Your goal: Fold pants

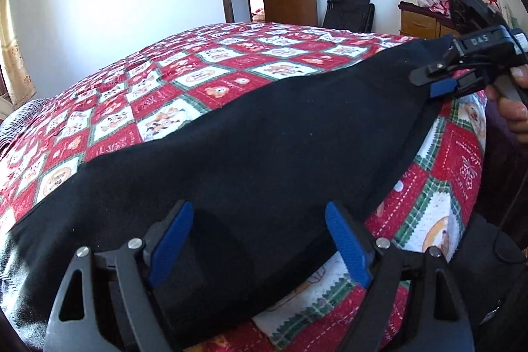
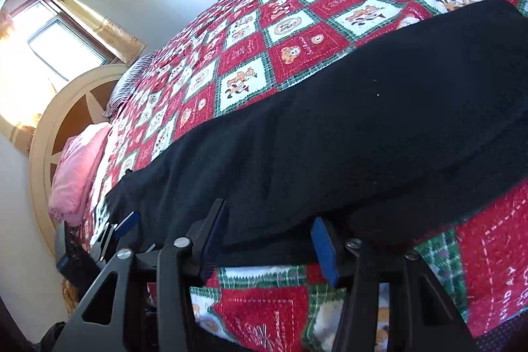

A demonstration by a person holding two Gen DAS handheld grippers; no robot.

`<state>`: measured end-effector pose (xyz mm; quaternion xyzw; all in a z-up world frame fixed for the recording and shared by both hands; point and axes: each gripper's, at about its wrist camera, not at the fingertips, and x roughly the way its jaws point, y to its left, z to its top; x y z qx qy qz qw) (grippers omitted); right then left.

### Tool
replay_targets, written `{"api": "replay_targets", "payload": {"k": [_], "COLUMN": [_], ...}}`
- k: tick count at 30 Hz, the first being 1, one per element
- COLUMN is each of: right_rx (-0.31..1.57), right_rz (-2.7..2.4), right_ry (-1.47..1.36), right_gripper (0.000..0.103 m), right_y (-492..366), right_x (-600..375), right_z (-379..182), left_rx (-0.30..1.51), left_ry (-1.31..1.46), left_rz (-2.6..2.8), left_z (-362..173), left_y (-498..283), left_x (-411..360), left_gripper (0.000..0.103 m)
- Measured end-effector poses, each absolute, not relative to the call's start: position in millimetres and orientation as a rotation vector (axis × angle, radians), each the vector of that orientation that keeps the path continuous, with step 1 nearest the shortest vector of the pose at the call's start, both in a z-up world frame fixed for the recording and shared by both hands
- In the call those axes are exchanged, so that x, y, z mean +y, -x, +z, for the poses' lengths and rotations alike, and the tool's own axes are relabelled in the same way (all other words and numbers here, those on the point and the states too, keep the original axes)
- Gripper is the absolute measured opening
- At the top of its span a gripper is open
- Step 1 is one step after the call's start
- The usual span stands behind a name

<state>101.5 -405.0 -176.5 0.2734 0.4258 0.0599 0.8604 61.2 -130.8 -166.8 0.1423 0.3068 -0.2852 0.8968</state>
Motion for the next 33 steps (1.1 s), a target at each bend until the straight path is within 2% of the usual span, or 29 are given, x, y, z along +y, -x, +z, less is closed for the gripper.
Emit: {"api": "replay_targets", "payload": {"k": [3,5,8,17,23,33], "right_rx": [0.890,0.890,0.875,0.789,0.883,0.911], "right_rz": [0.108,0.097,0.106,0.141,0.098,0.075], "right_ry": [-0.554,-0.558,-0.556,-0.540,-0.552,-0.508], "right_gripper": [0.027,0.010,0.004,0.004,0.003,0.003], "right_y": [-100.8,-100.3,-98.2,-78.3,-78.3,-76.6], "right_x": [-404.7,-407.8,-407.8,-405.2,-412.4,-418.3], "right_z": [-178.9,-181.3,-177.0,-141.5,-170.1,-183.4], "left_rx": [0.632,0.627,0.612,0.619,0.625,0.649], "left_ry": [-0.292,-0.296,-0.327,-0.341,-0.334,-0.241], "left_rz": [-0.601,-0.615,-0.623,-0.613,-0.634,-0.688], "left_z": [-167.6,-167.2,-168.0,-170.7,-171.7,-169.6], "left_y": [-58.7,-58.1,-54.5,-55.5,-51.2,-54.8], "left_x": [-129.3,-130.7,-135.8,-135.1,-131.9,-122.5], "left_gripper": [0.085,0.085,0.086,0.087,0.086,0.086]}}
